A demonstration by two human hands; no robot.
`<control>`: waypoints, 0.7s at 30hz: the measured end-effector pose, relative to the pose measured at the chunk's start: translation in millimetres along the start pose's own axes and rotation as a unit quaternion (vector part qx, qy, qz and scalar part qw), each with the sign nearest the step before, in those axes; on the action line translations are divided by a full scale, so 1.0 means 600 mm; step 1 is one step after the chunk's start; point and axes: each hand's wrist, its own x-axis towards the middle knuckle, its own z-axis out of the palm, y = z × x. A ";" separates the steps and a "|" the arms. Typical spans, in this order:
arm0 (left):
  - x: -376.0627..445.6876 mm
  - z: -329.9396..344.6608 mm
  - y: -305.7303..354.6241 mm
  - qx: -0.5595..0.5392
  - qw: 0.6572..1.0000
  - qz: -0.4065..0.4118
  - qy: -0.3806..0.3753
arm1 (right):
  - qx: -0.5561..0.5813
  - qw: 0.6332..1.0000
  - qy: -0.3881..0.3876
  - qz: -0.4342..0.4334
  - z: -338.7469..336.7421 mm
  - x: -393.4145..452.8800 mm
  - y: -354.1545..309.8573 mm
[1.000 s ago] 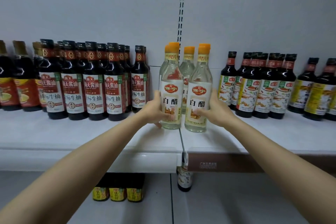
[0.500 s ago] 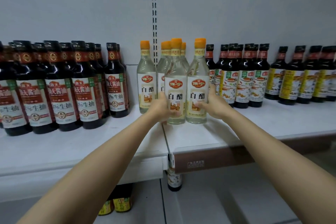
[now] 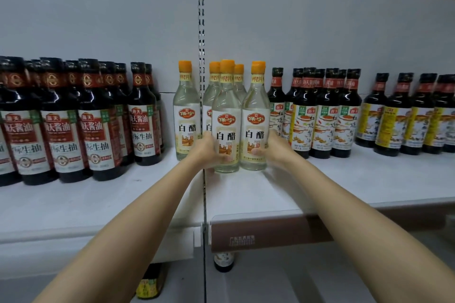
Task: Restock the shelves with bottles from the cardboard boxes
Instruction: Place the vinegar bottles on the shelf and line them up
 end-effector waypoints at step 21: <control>0.013 0.006 0.008 -0.041 0.997 -0.059 0.007 | -0.024 0.999 -0.043 -0.005 0.029 0.114 -0.005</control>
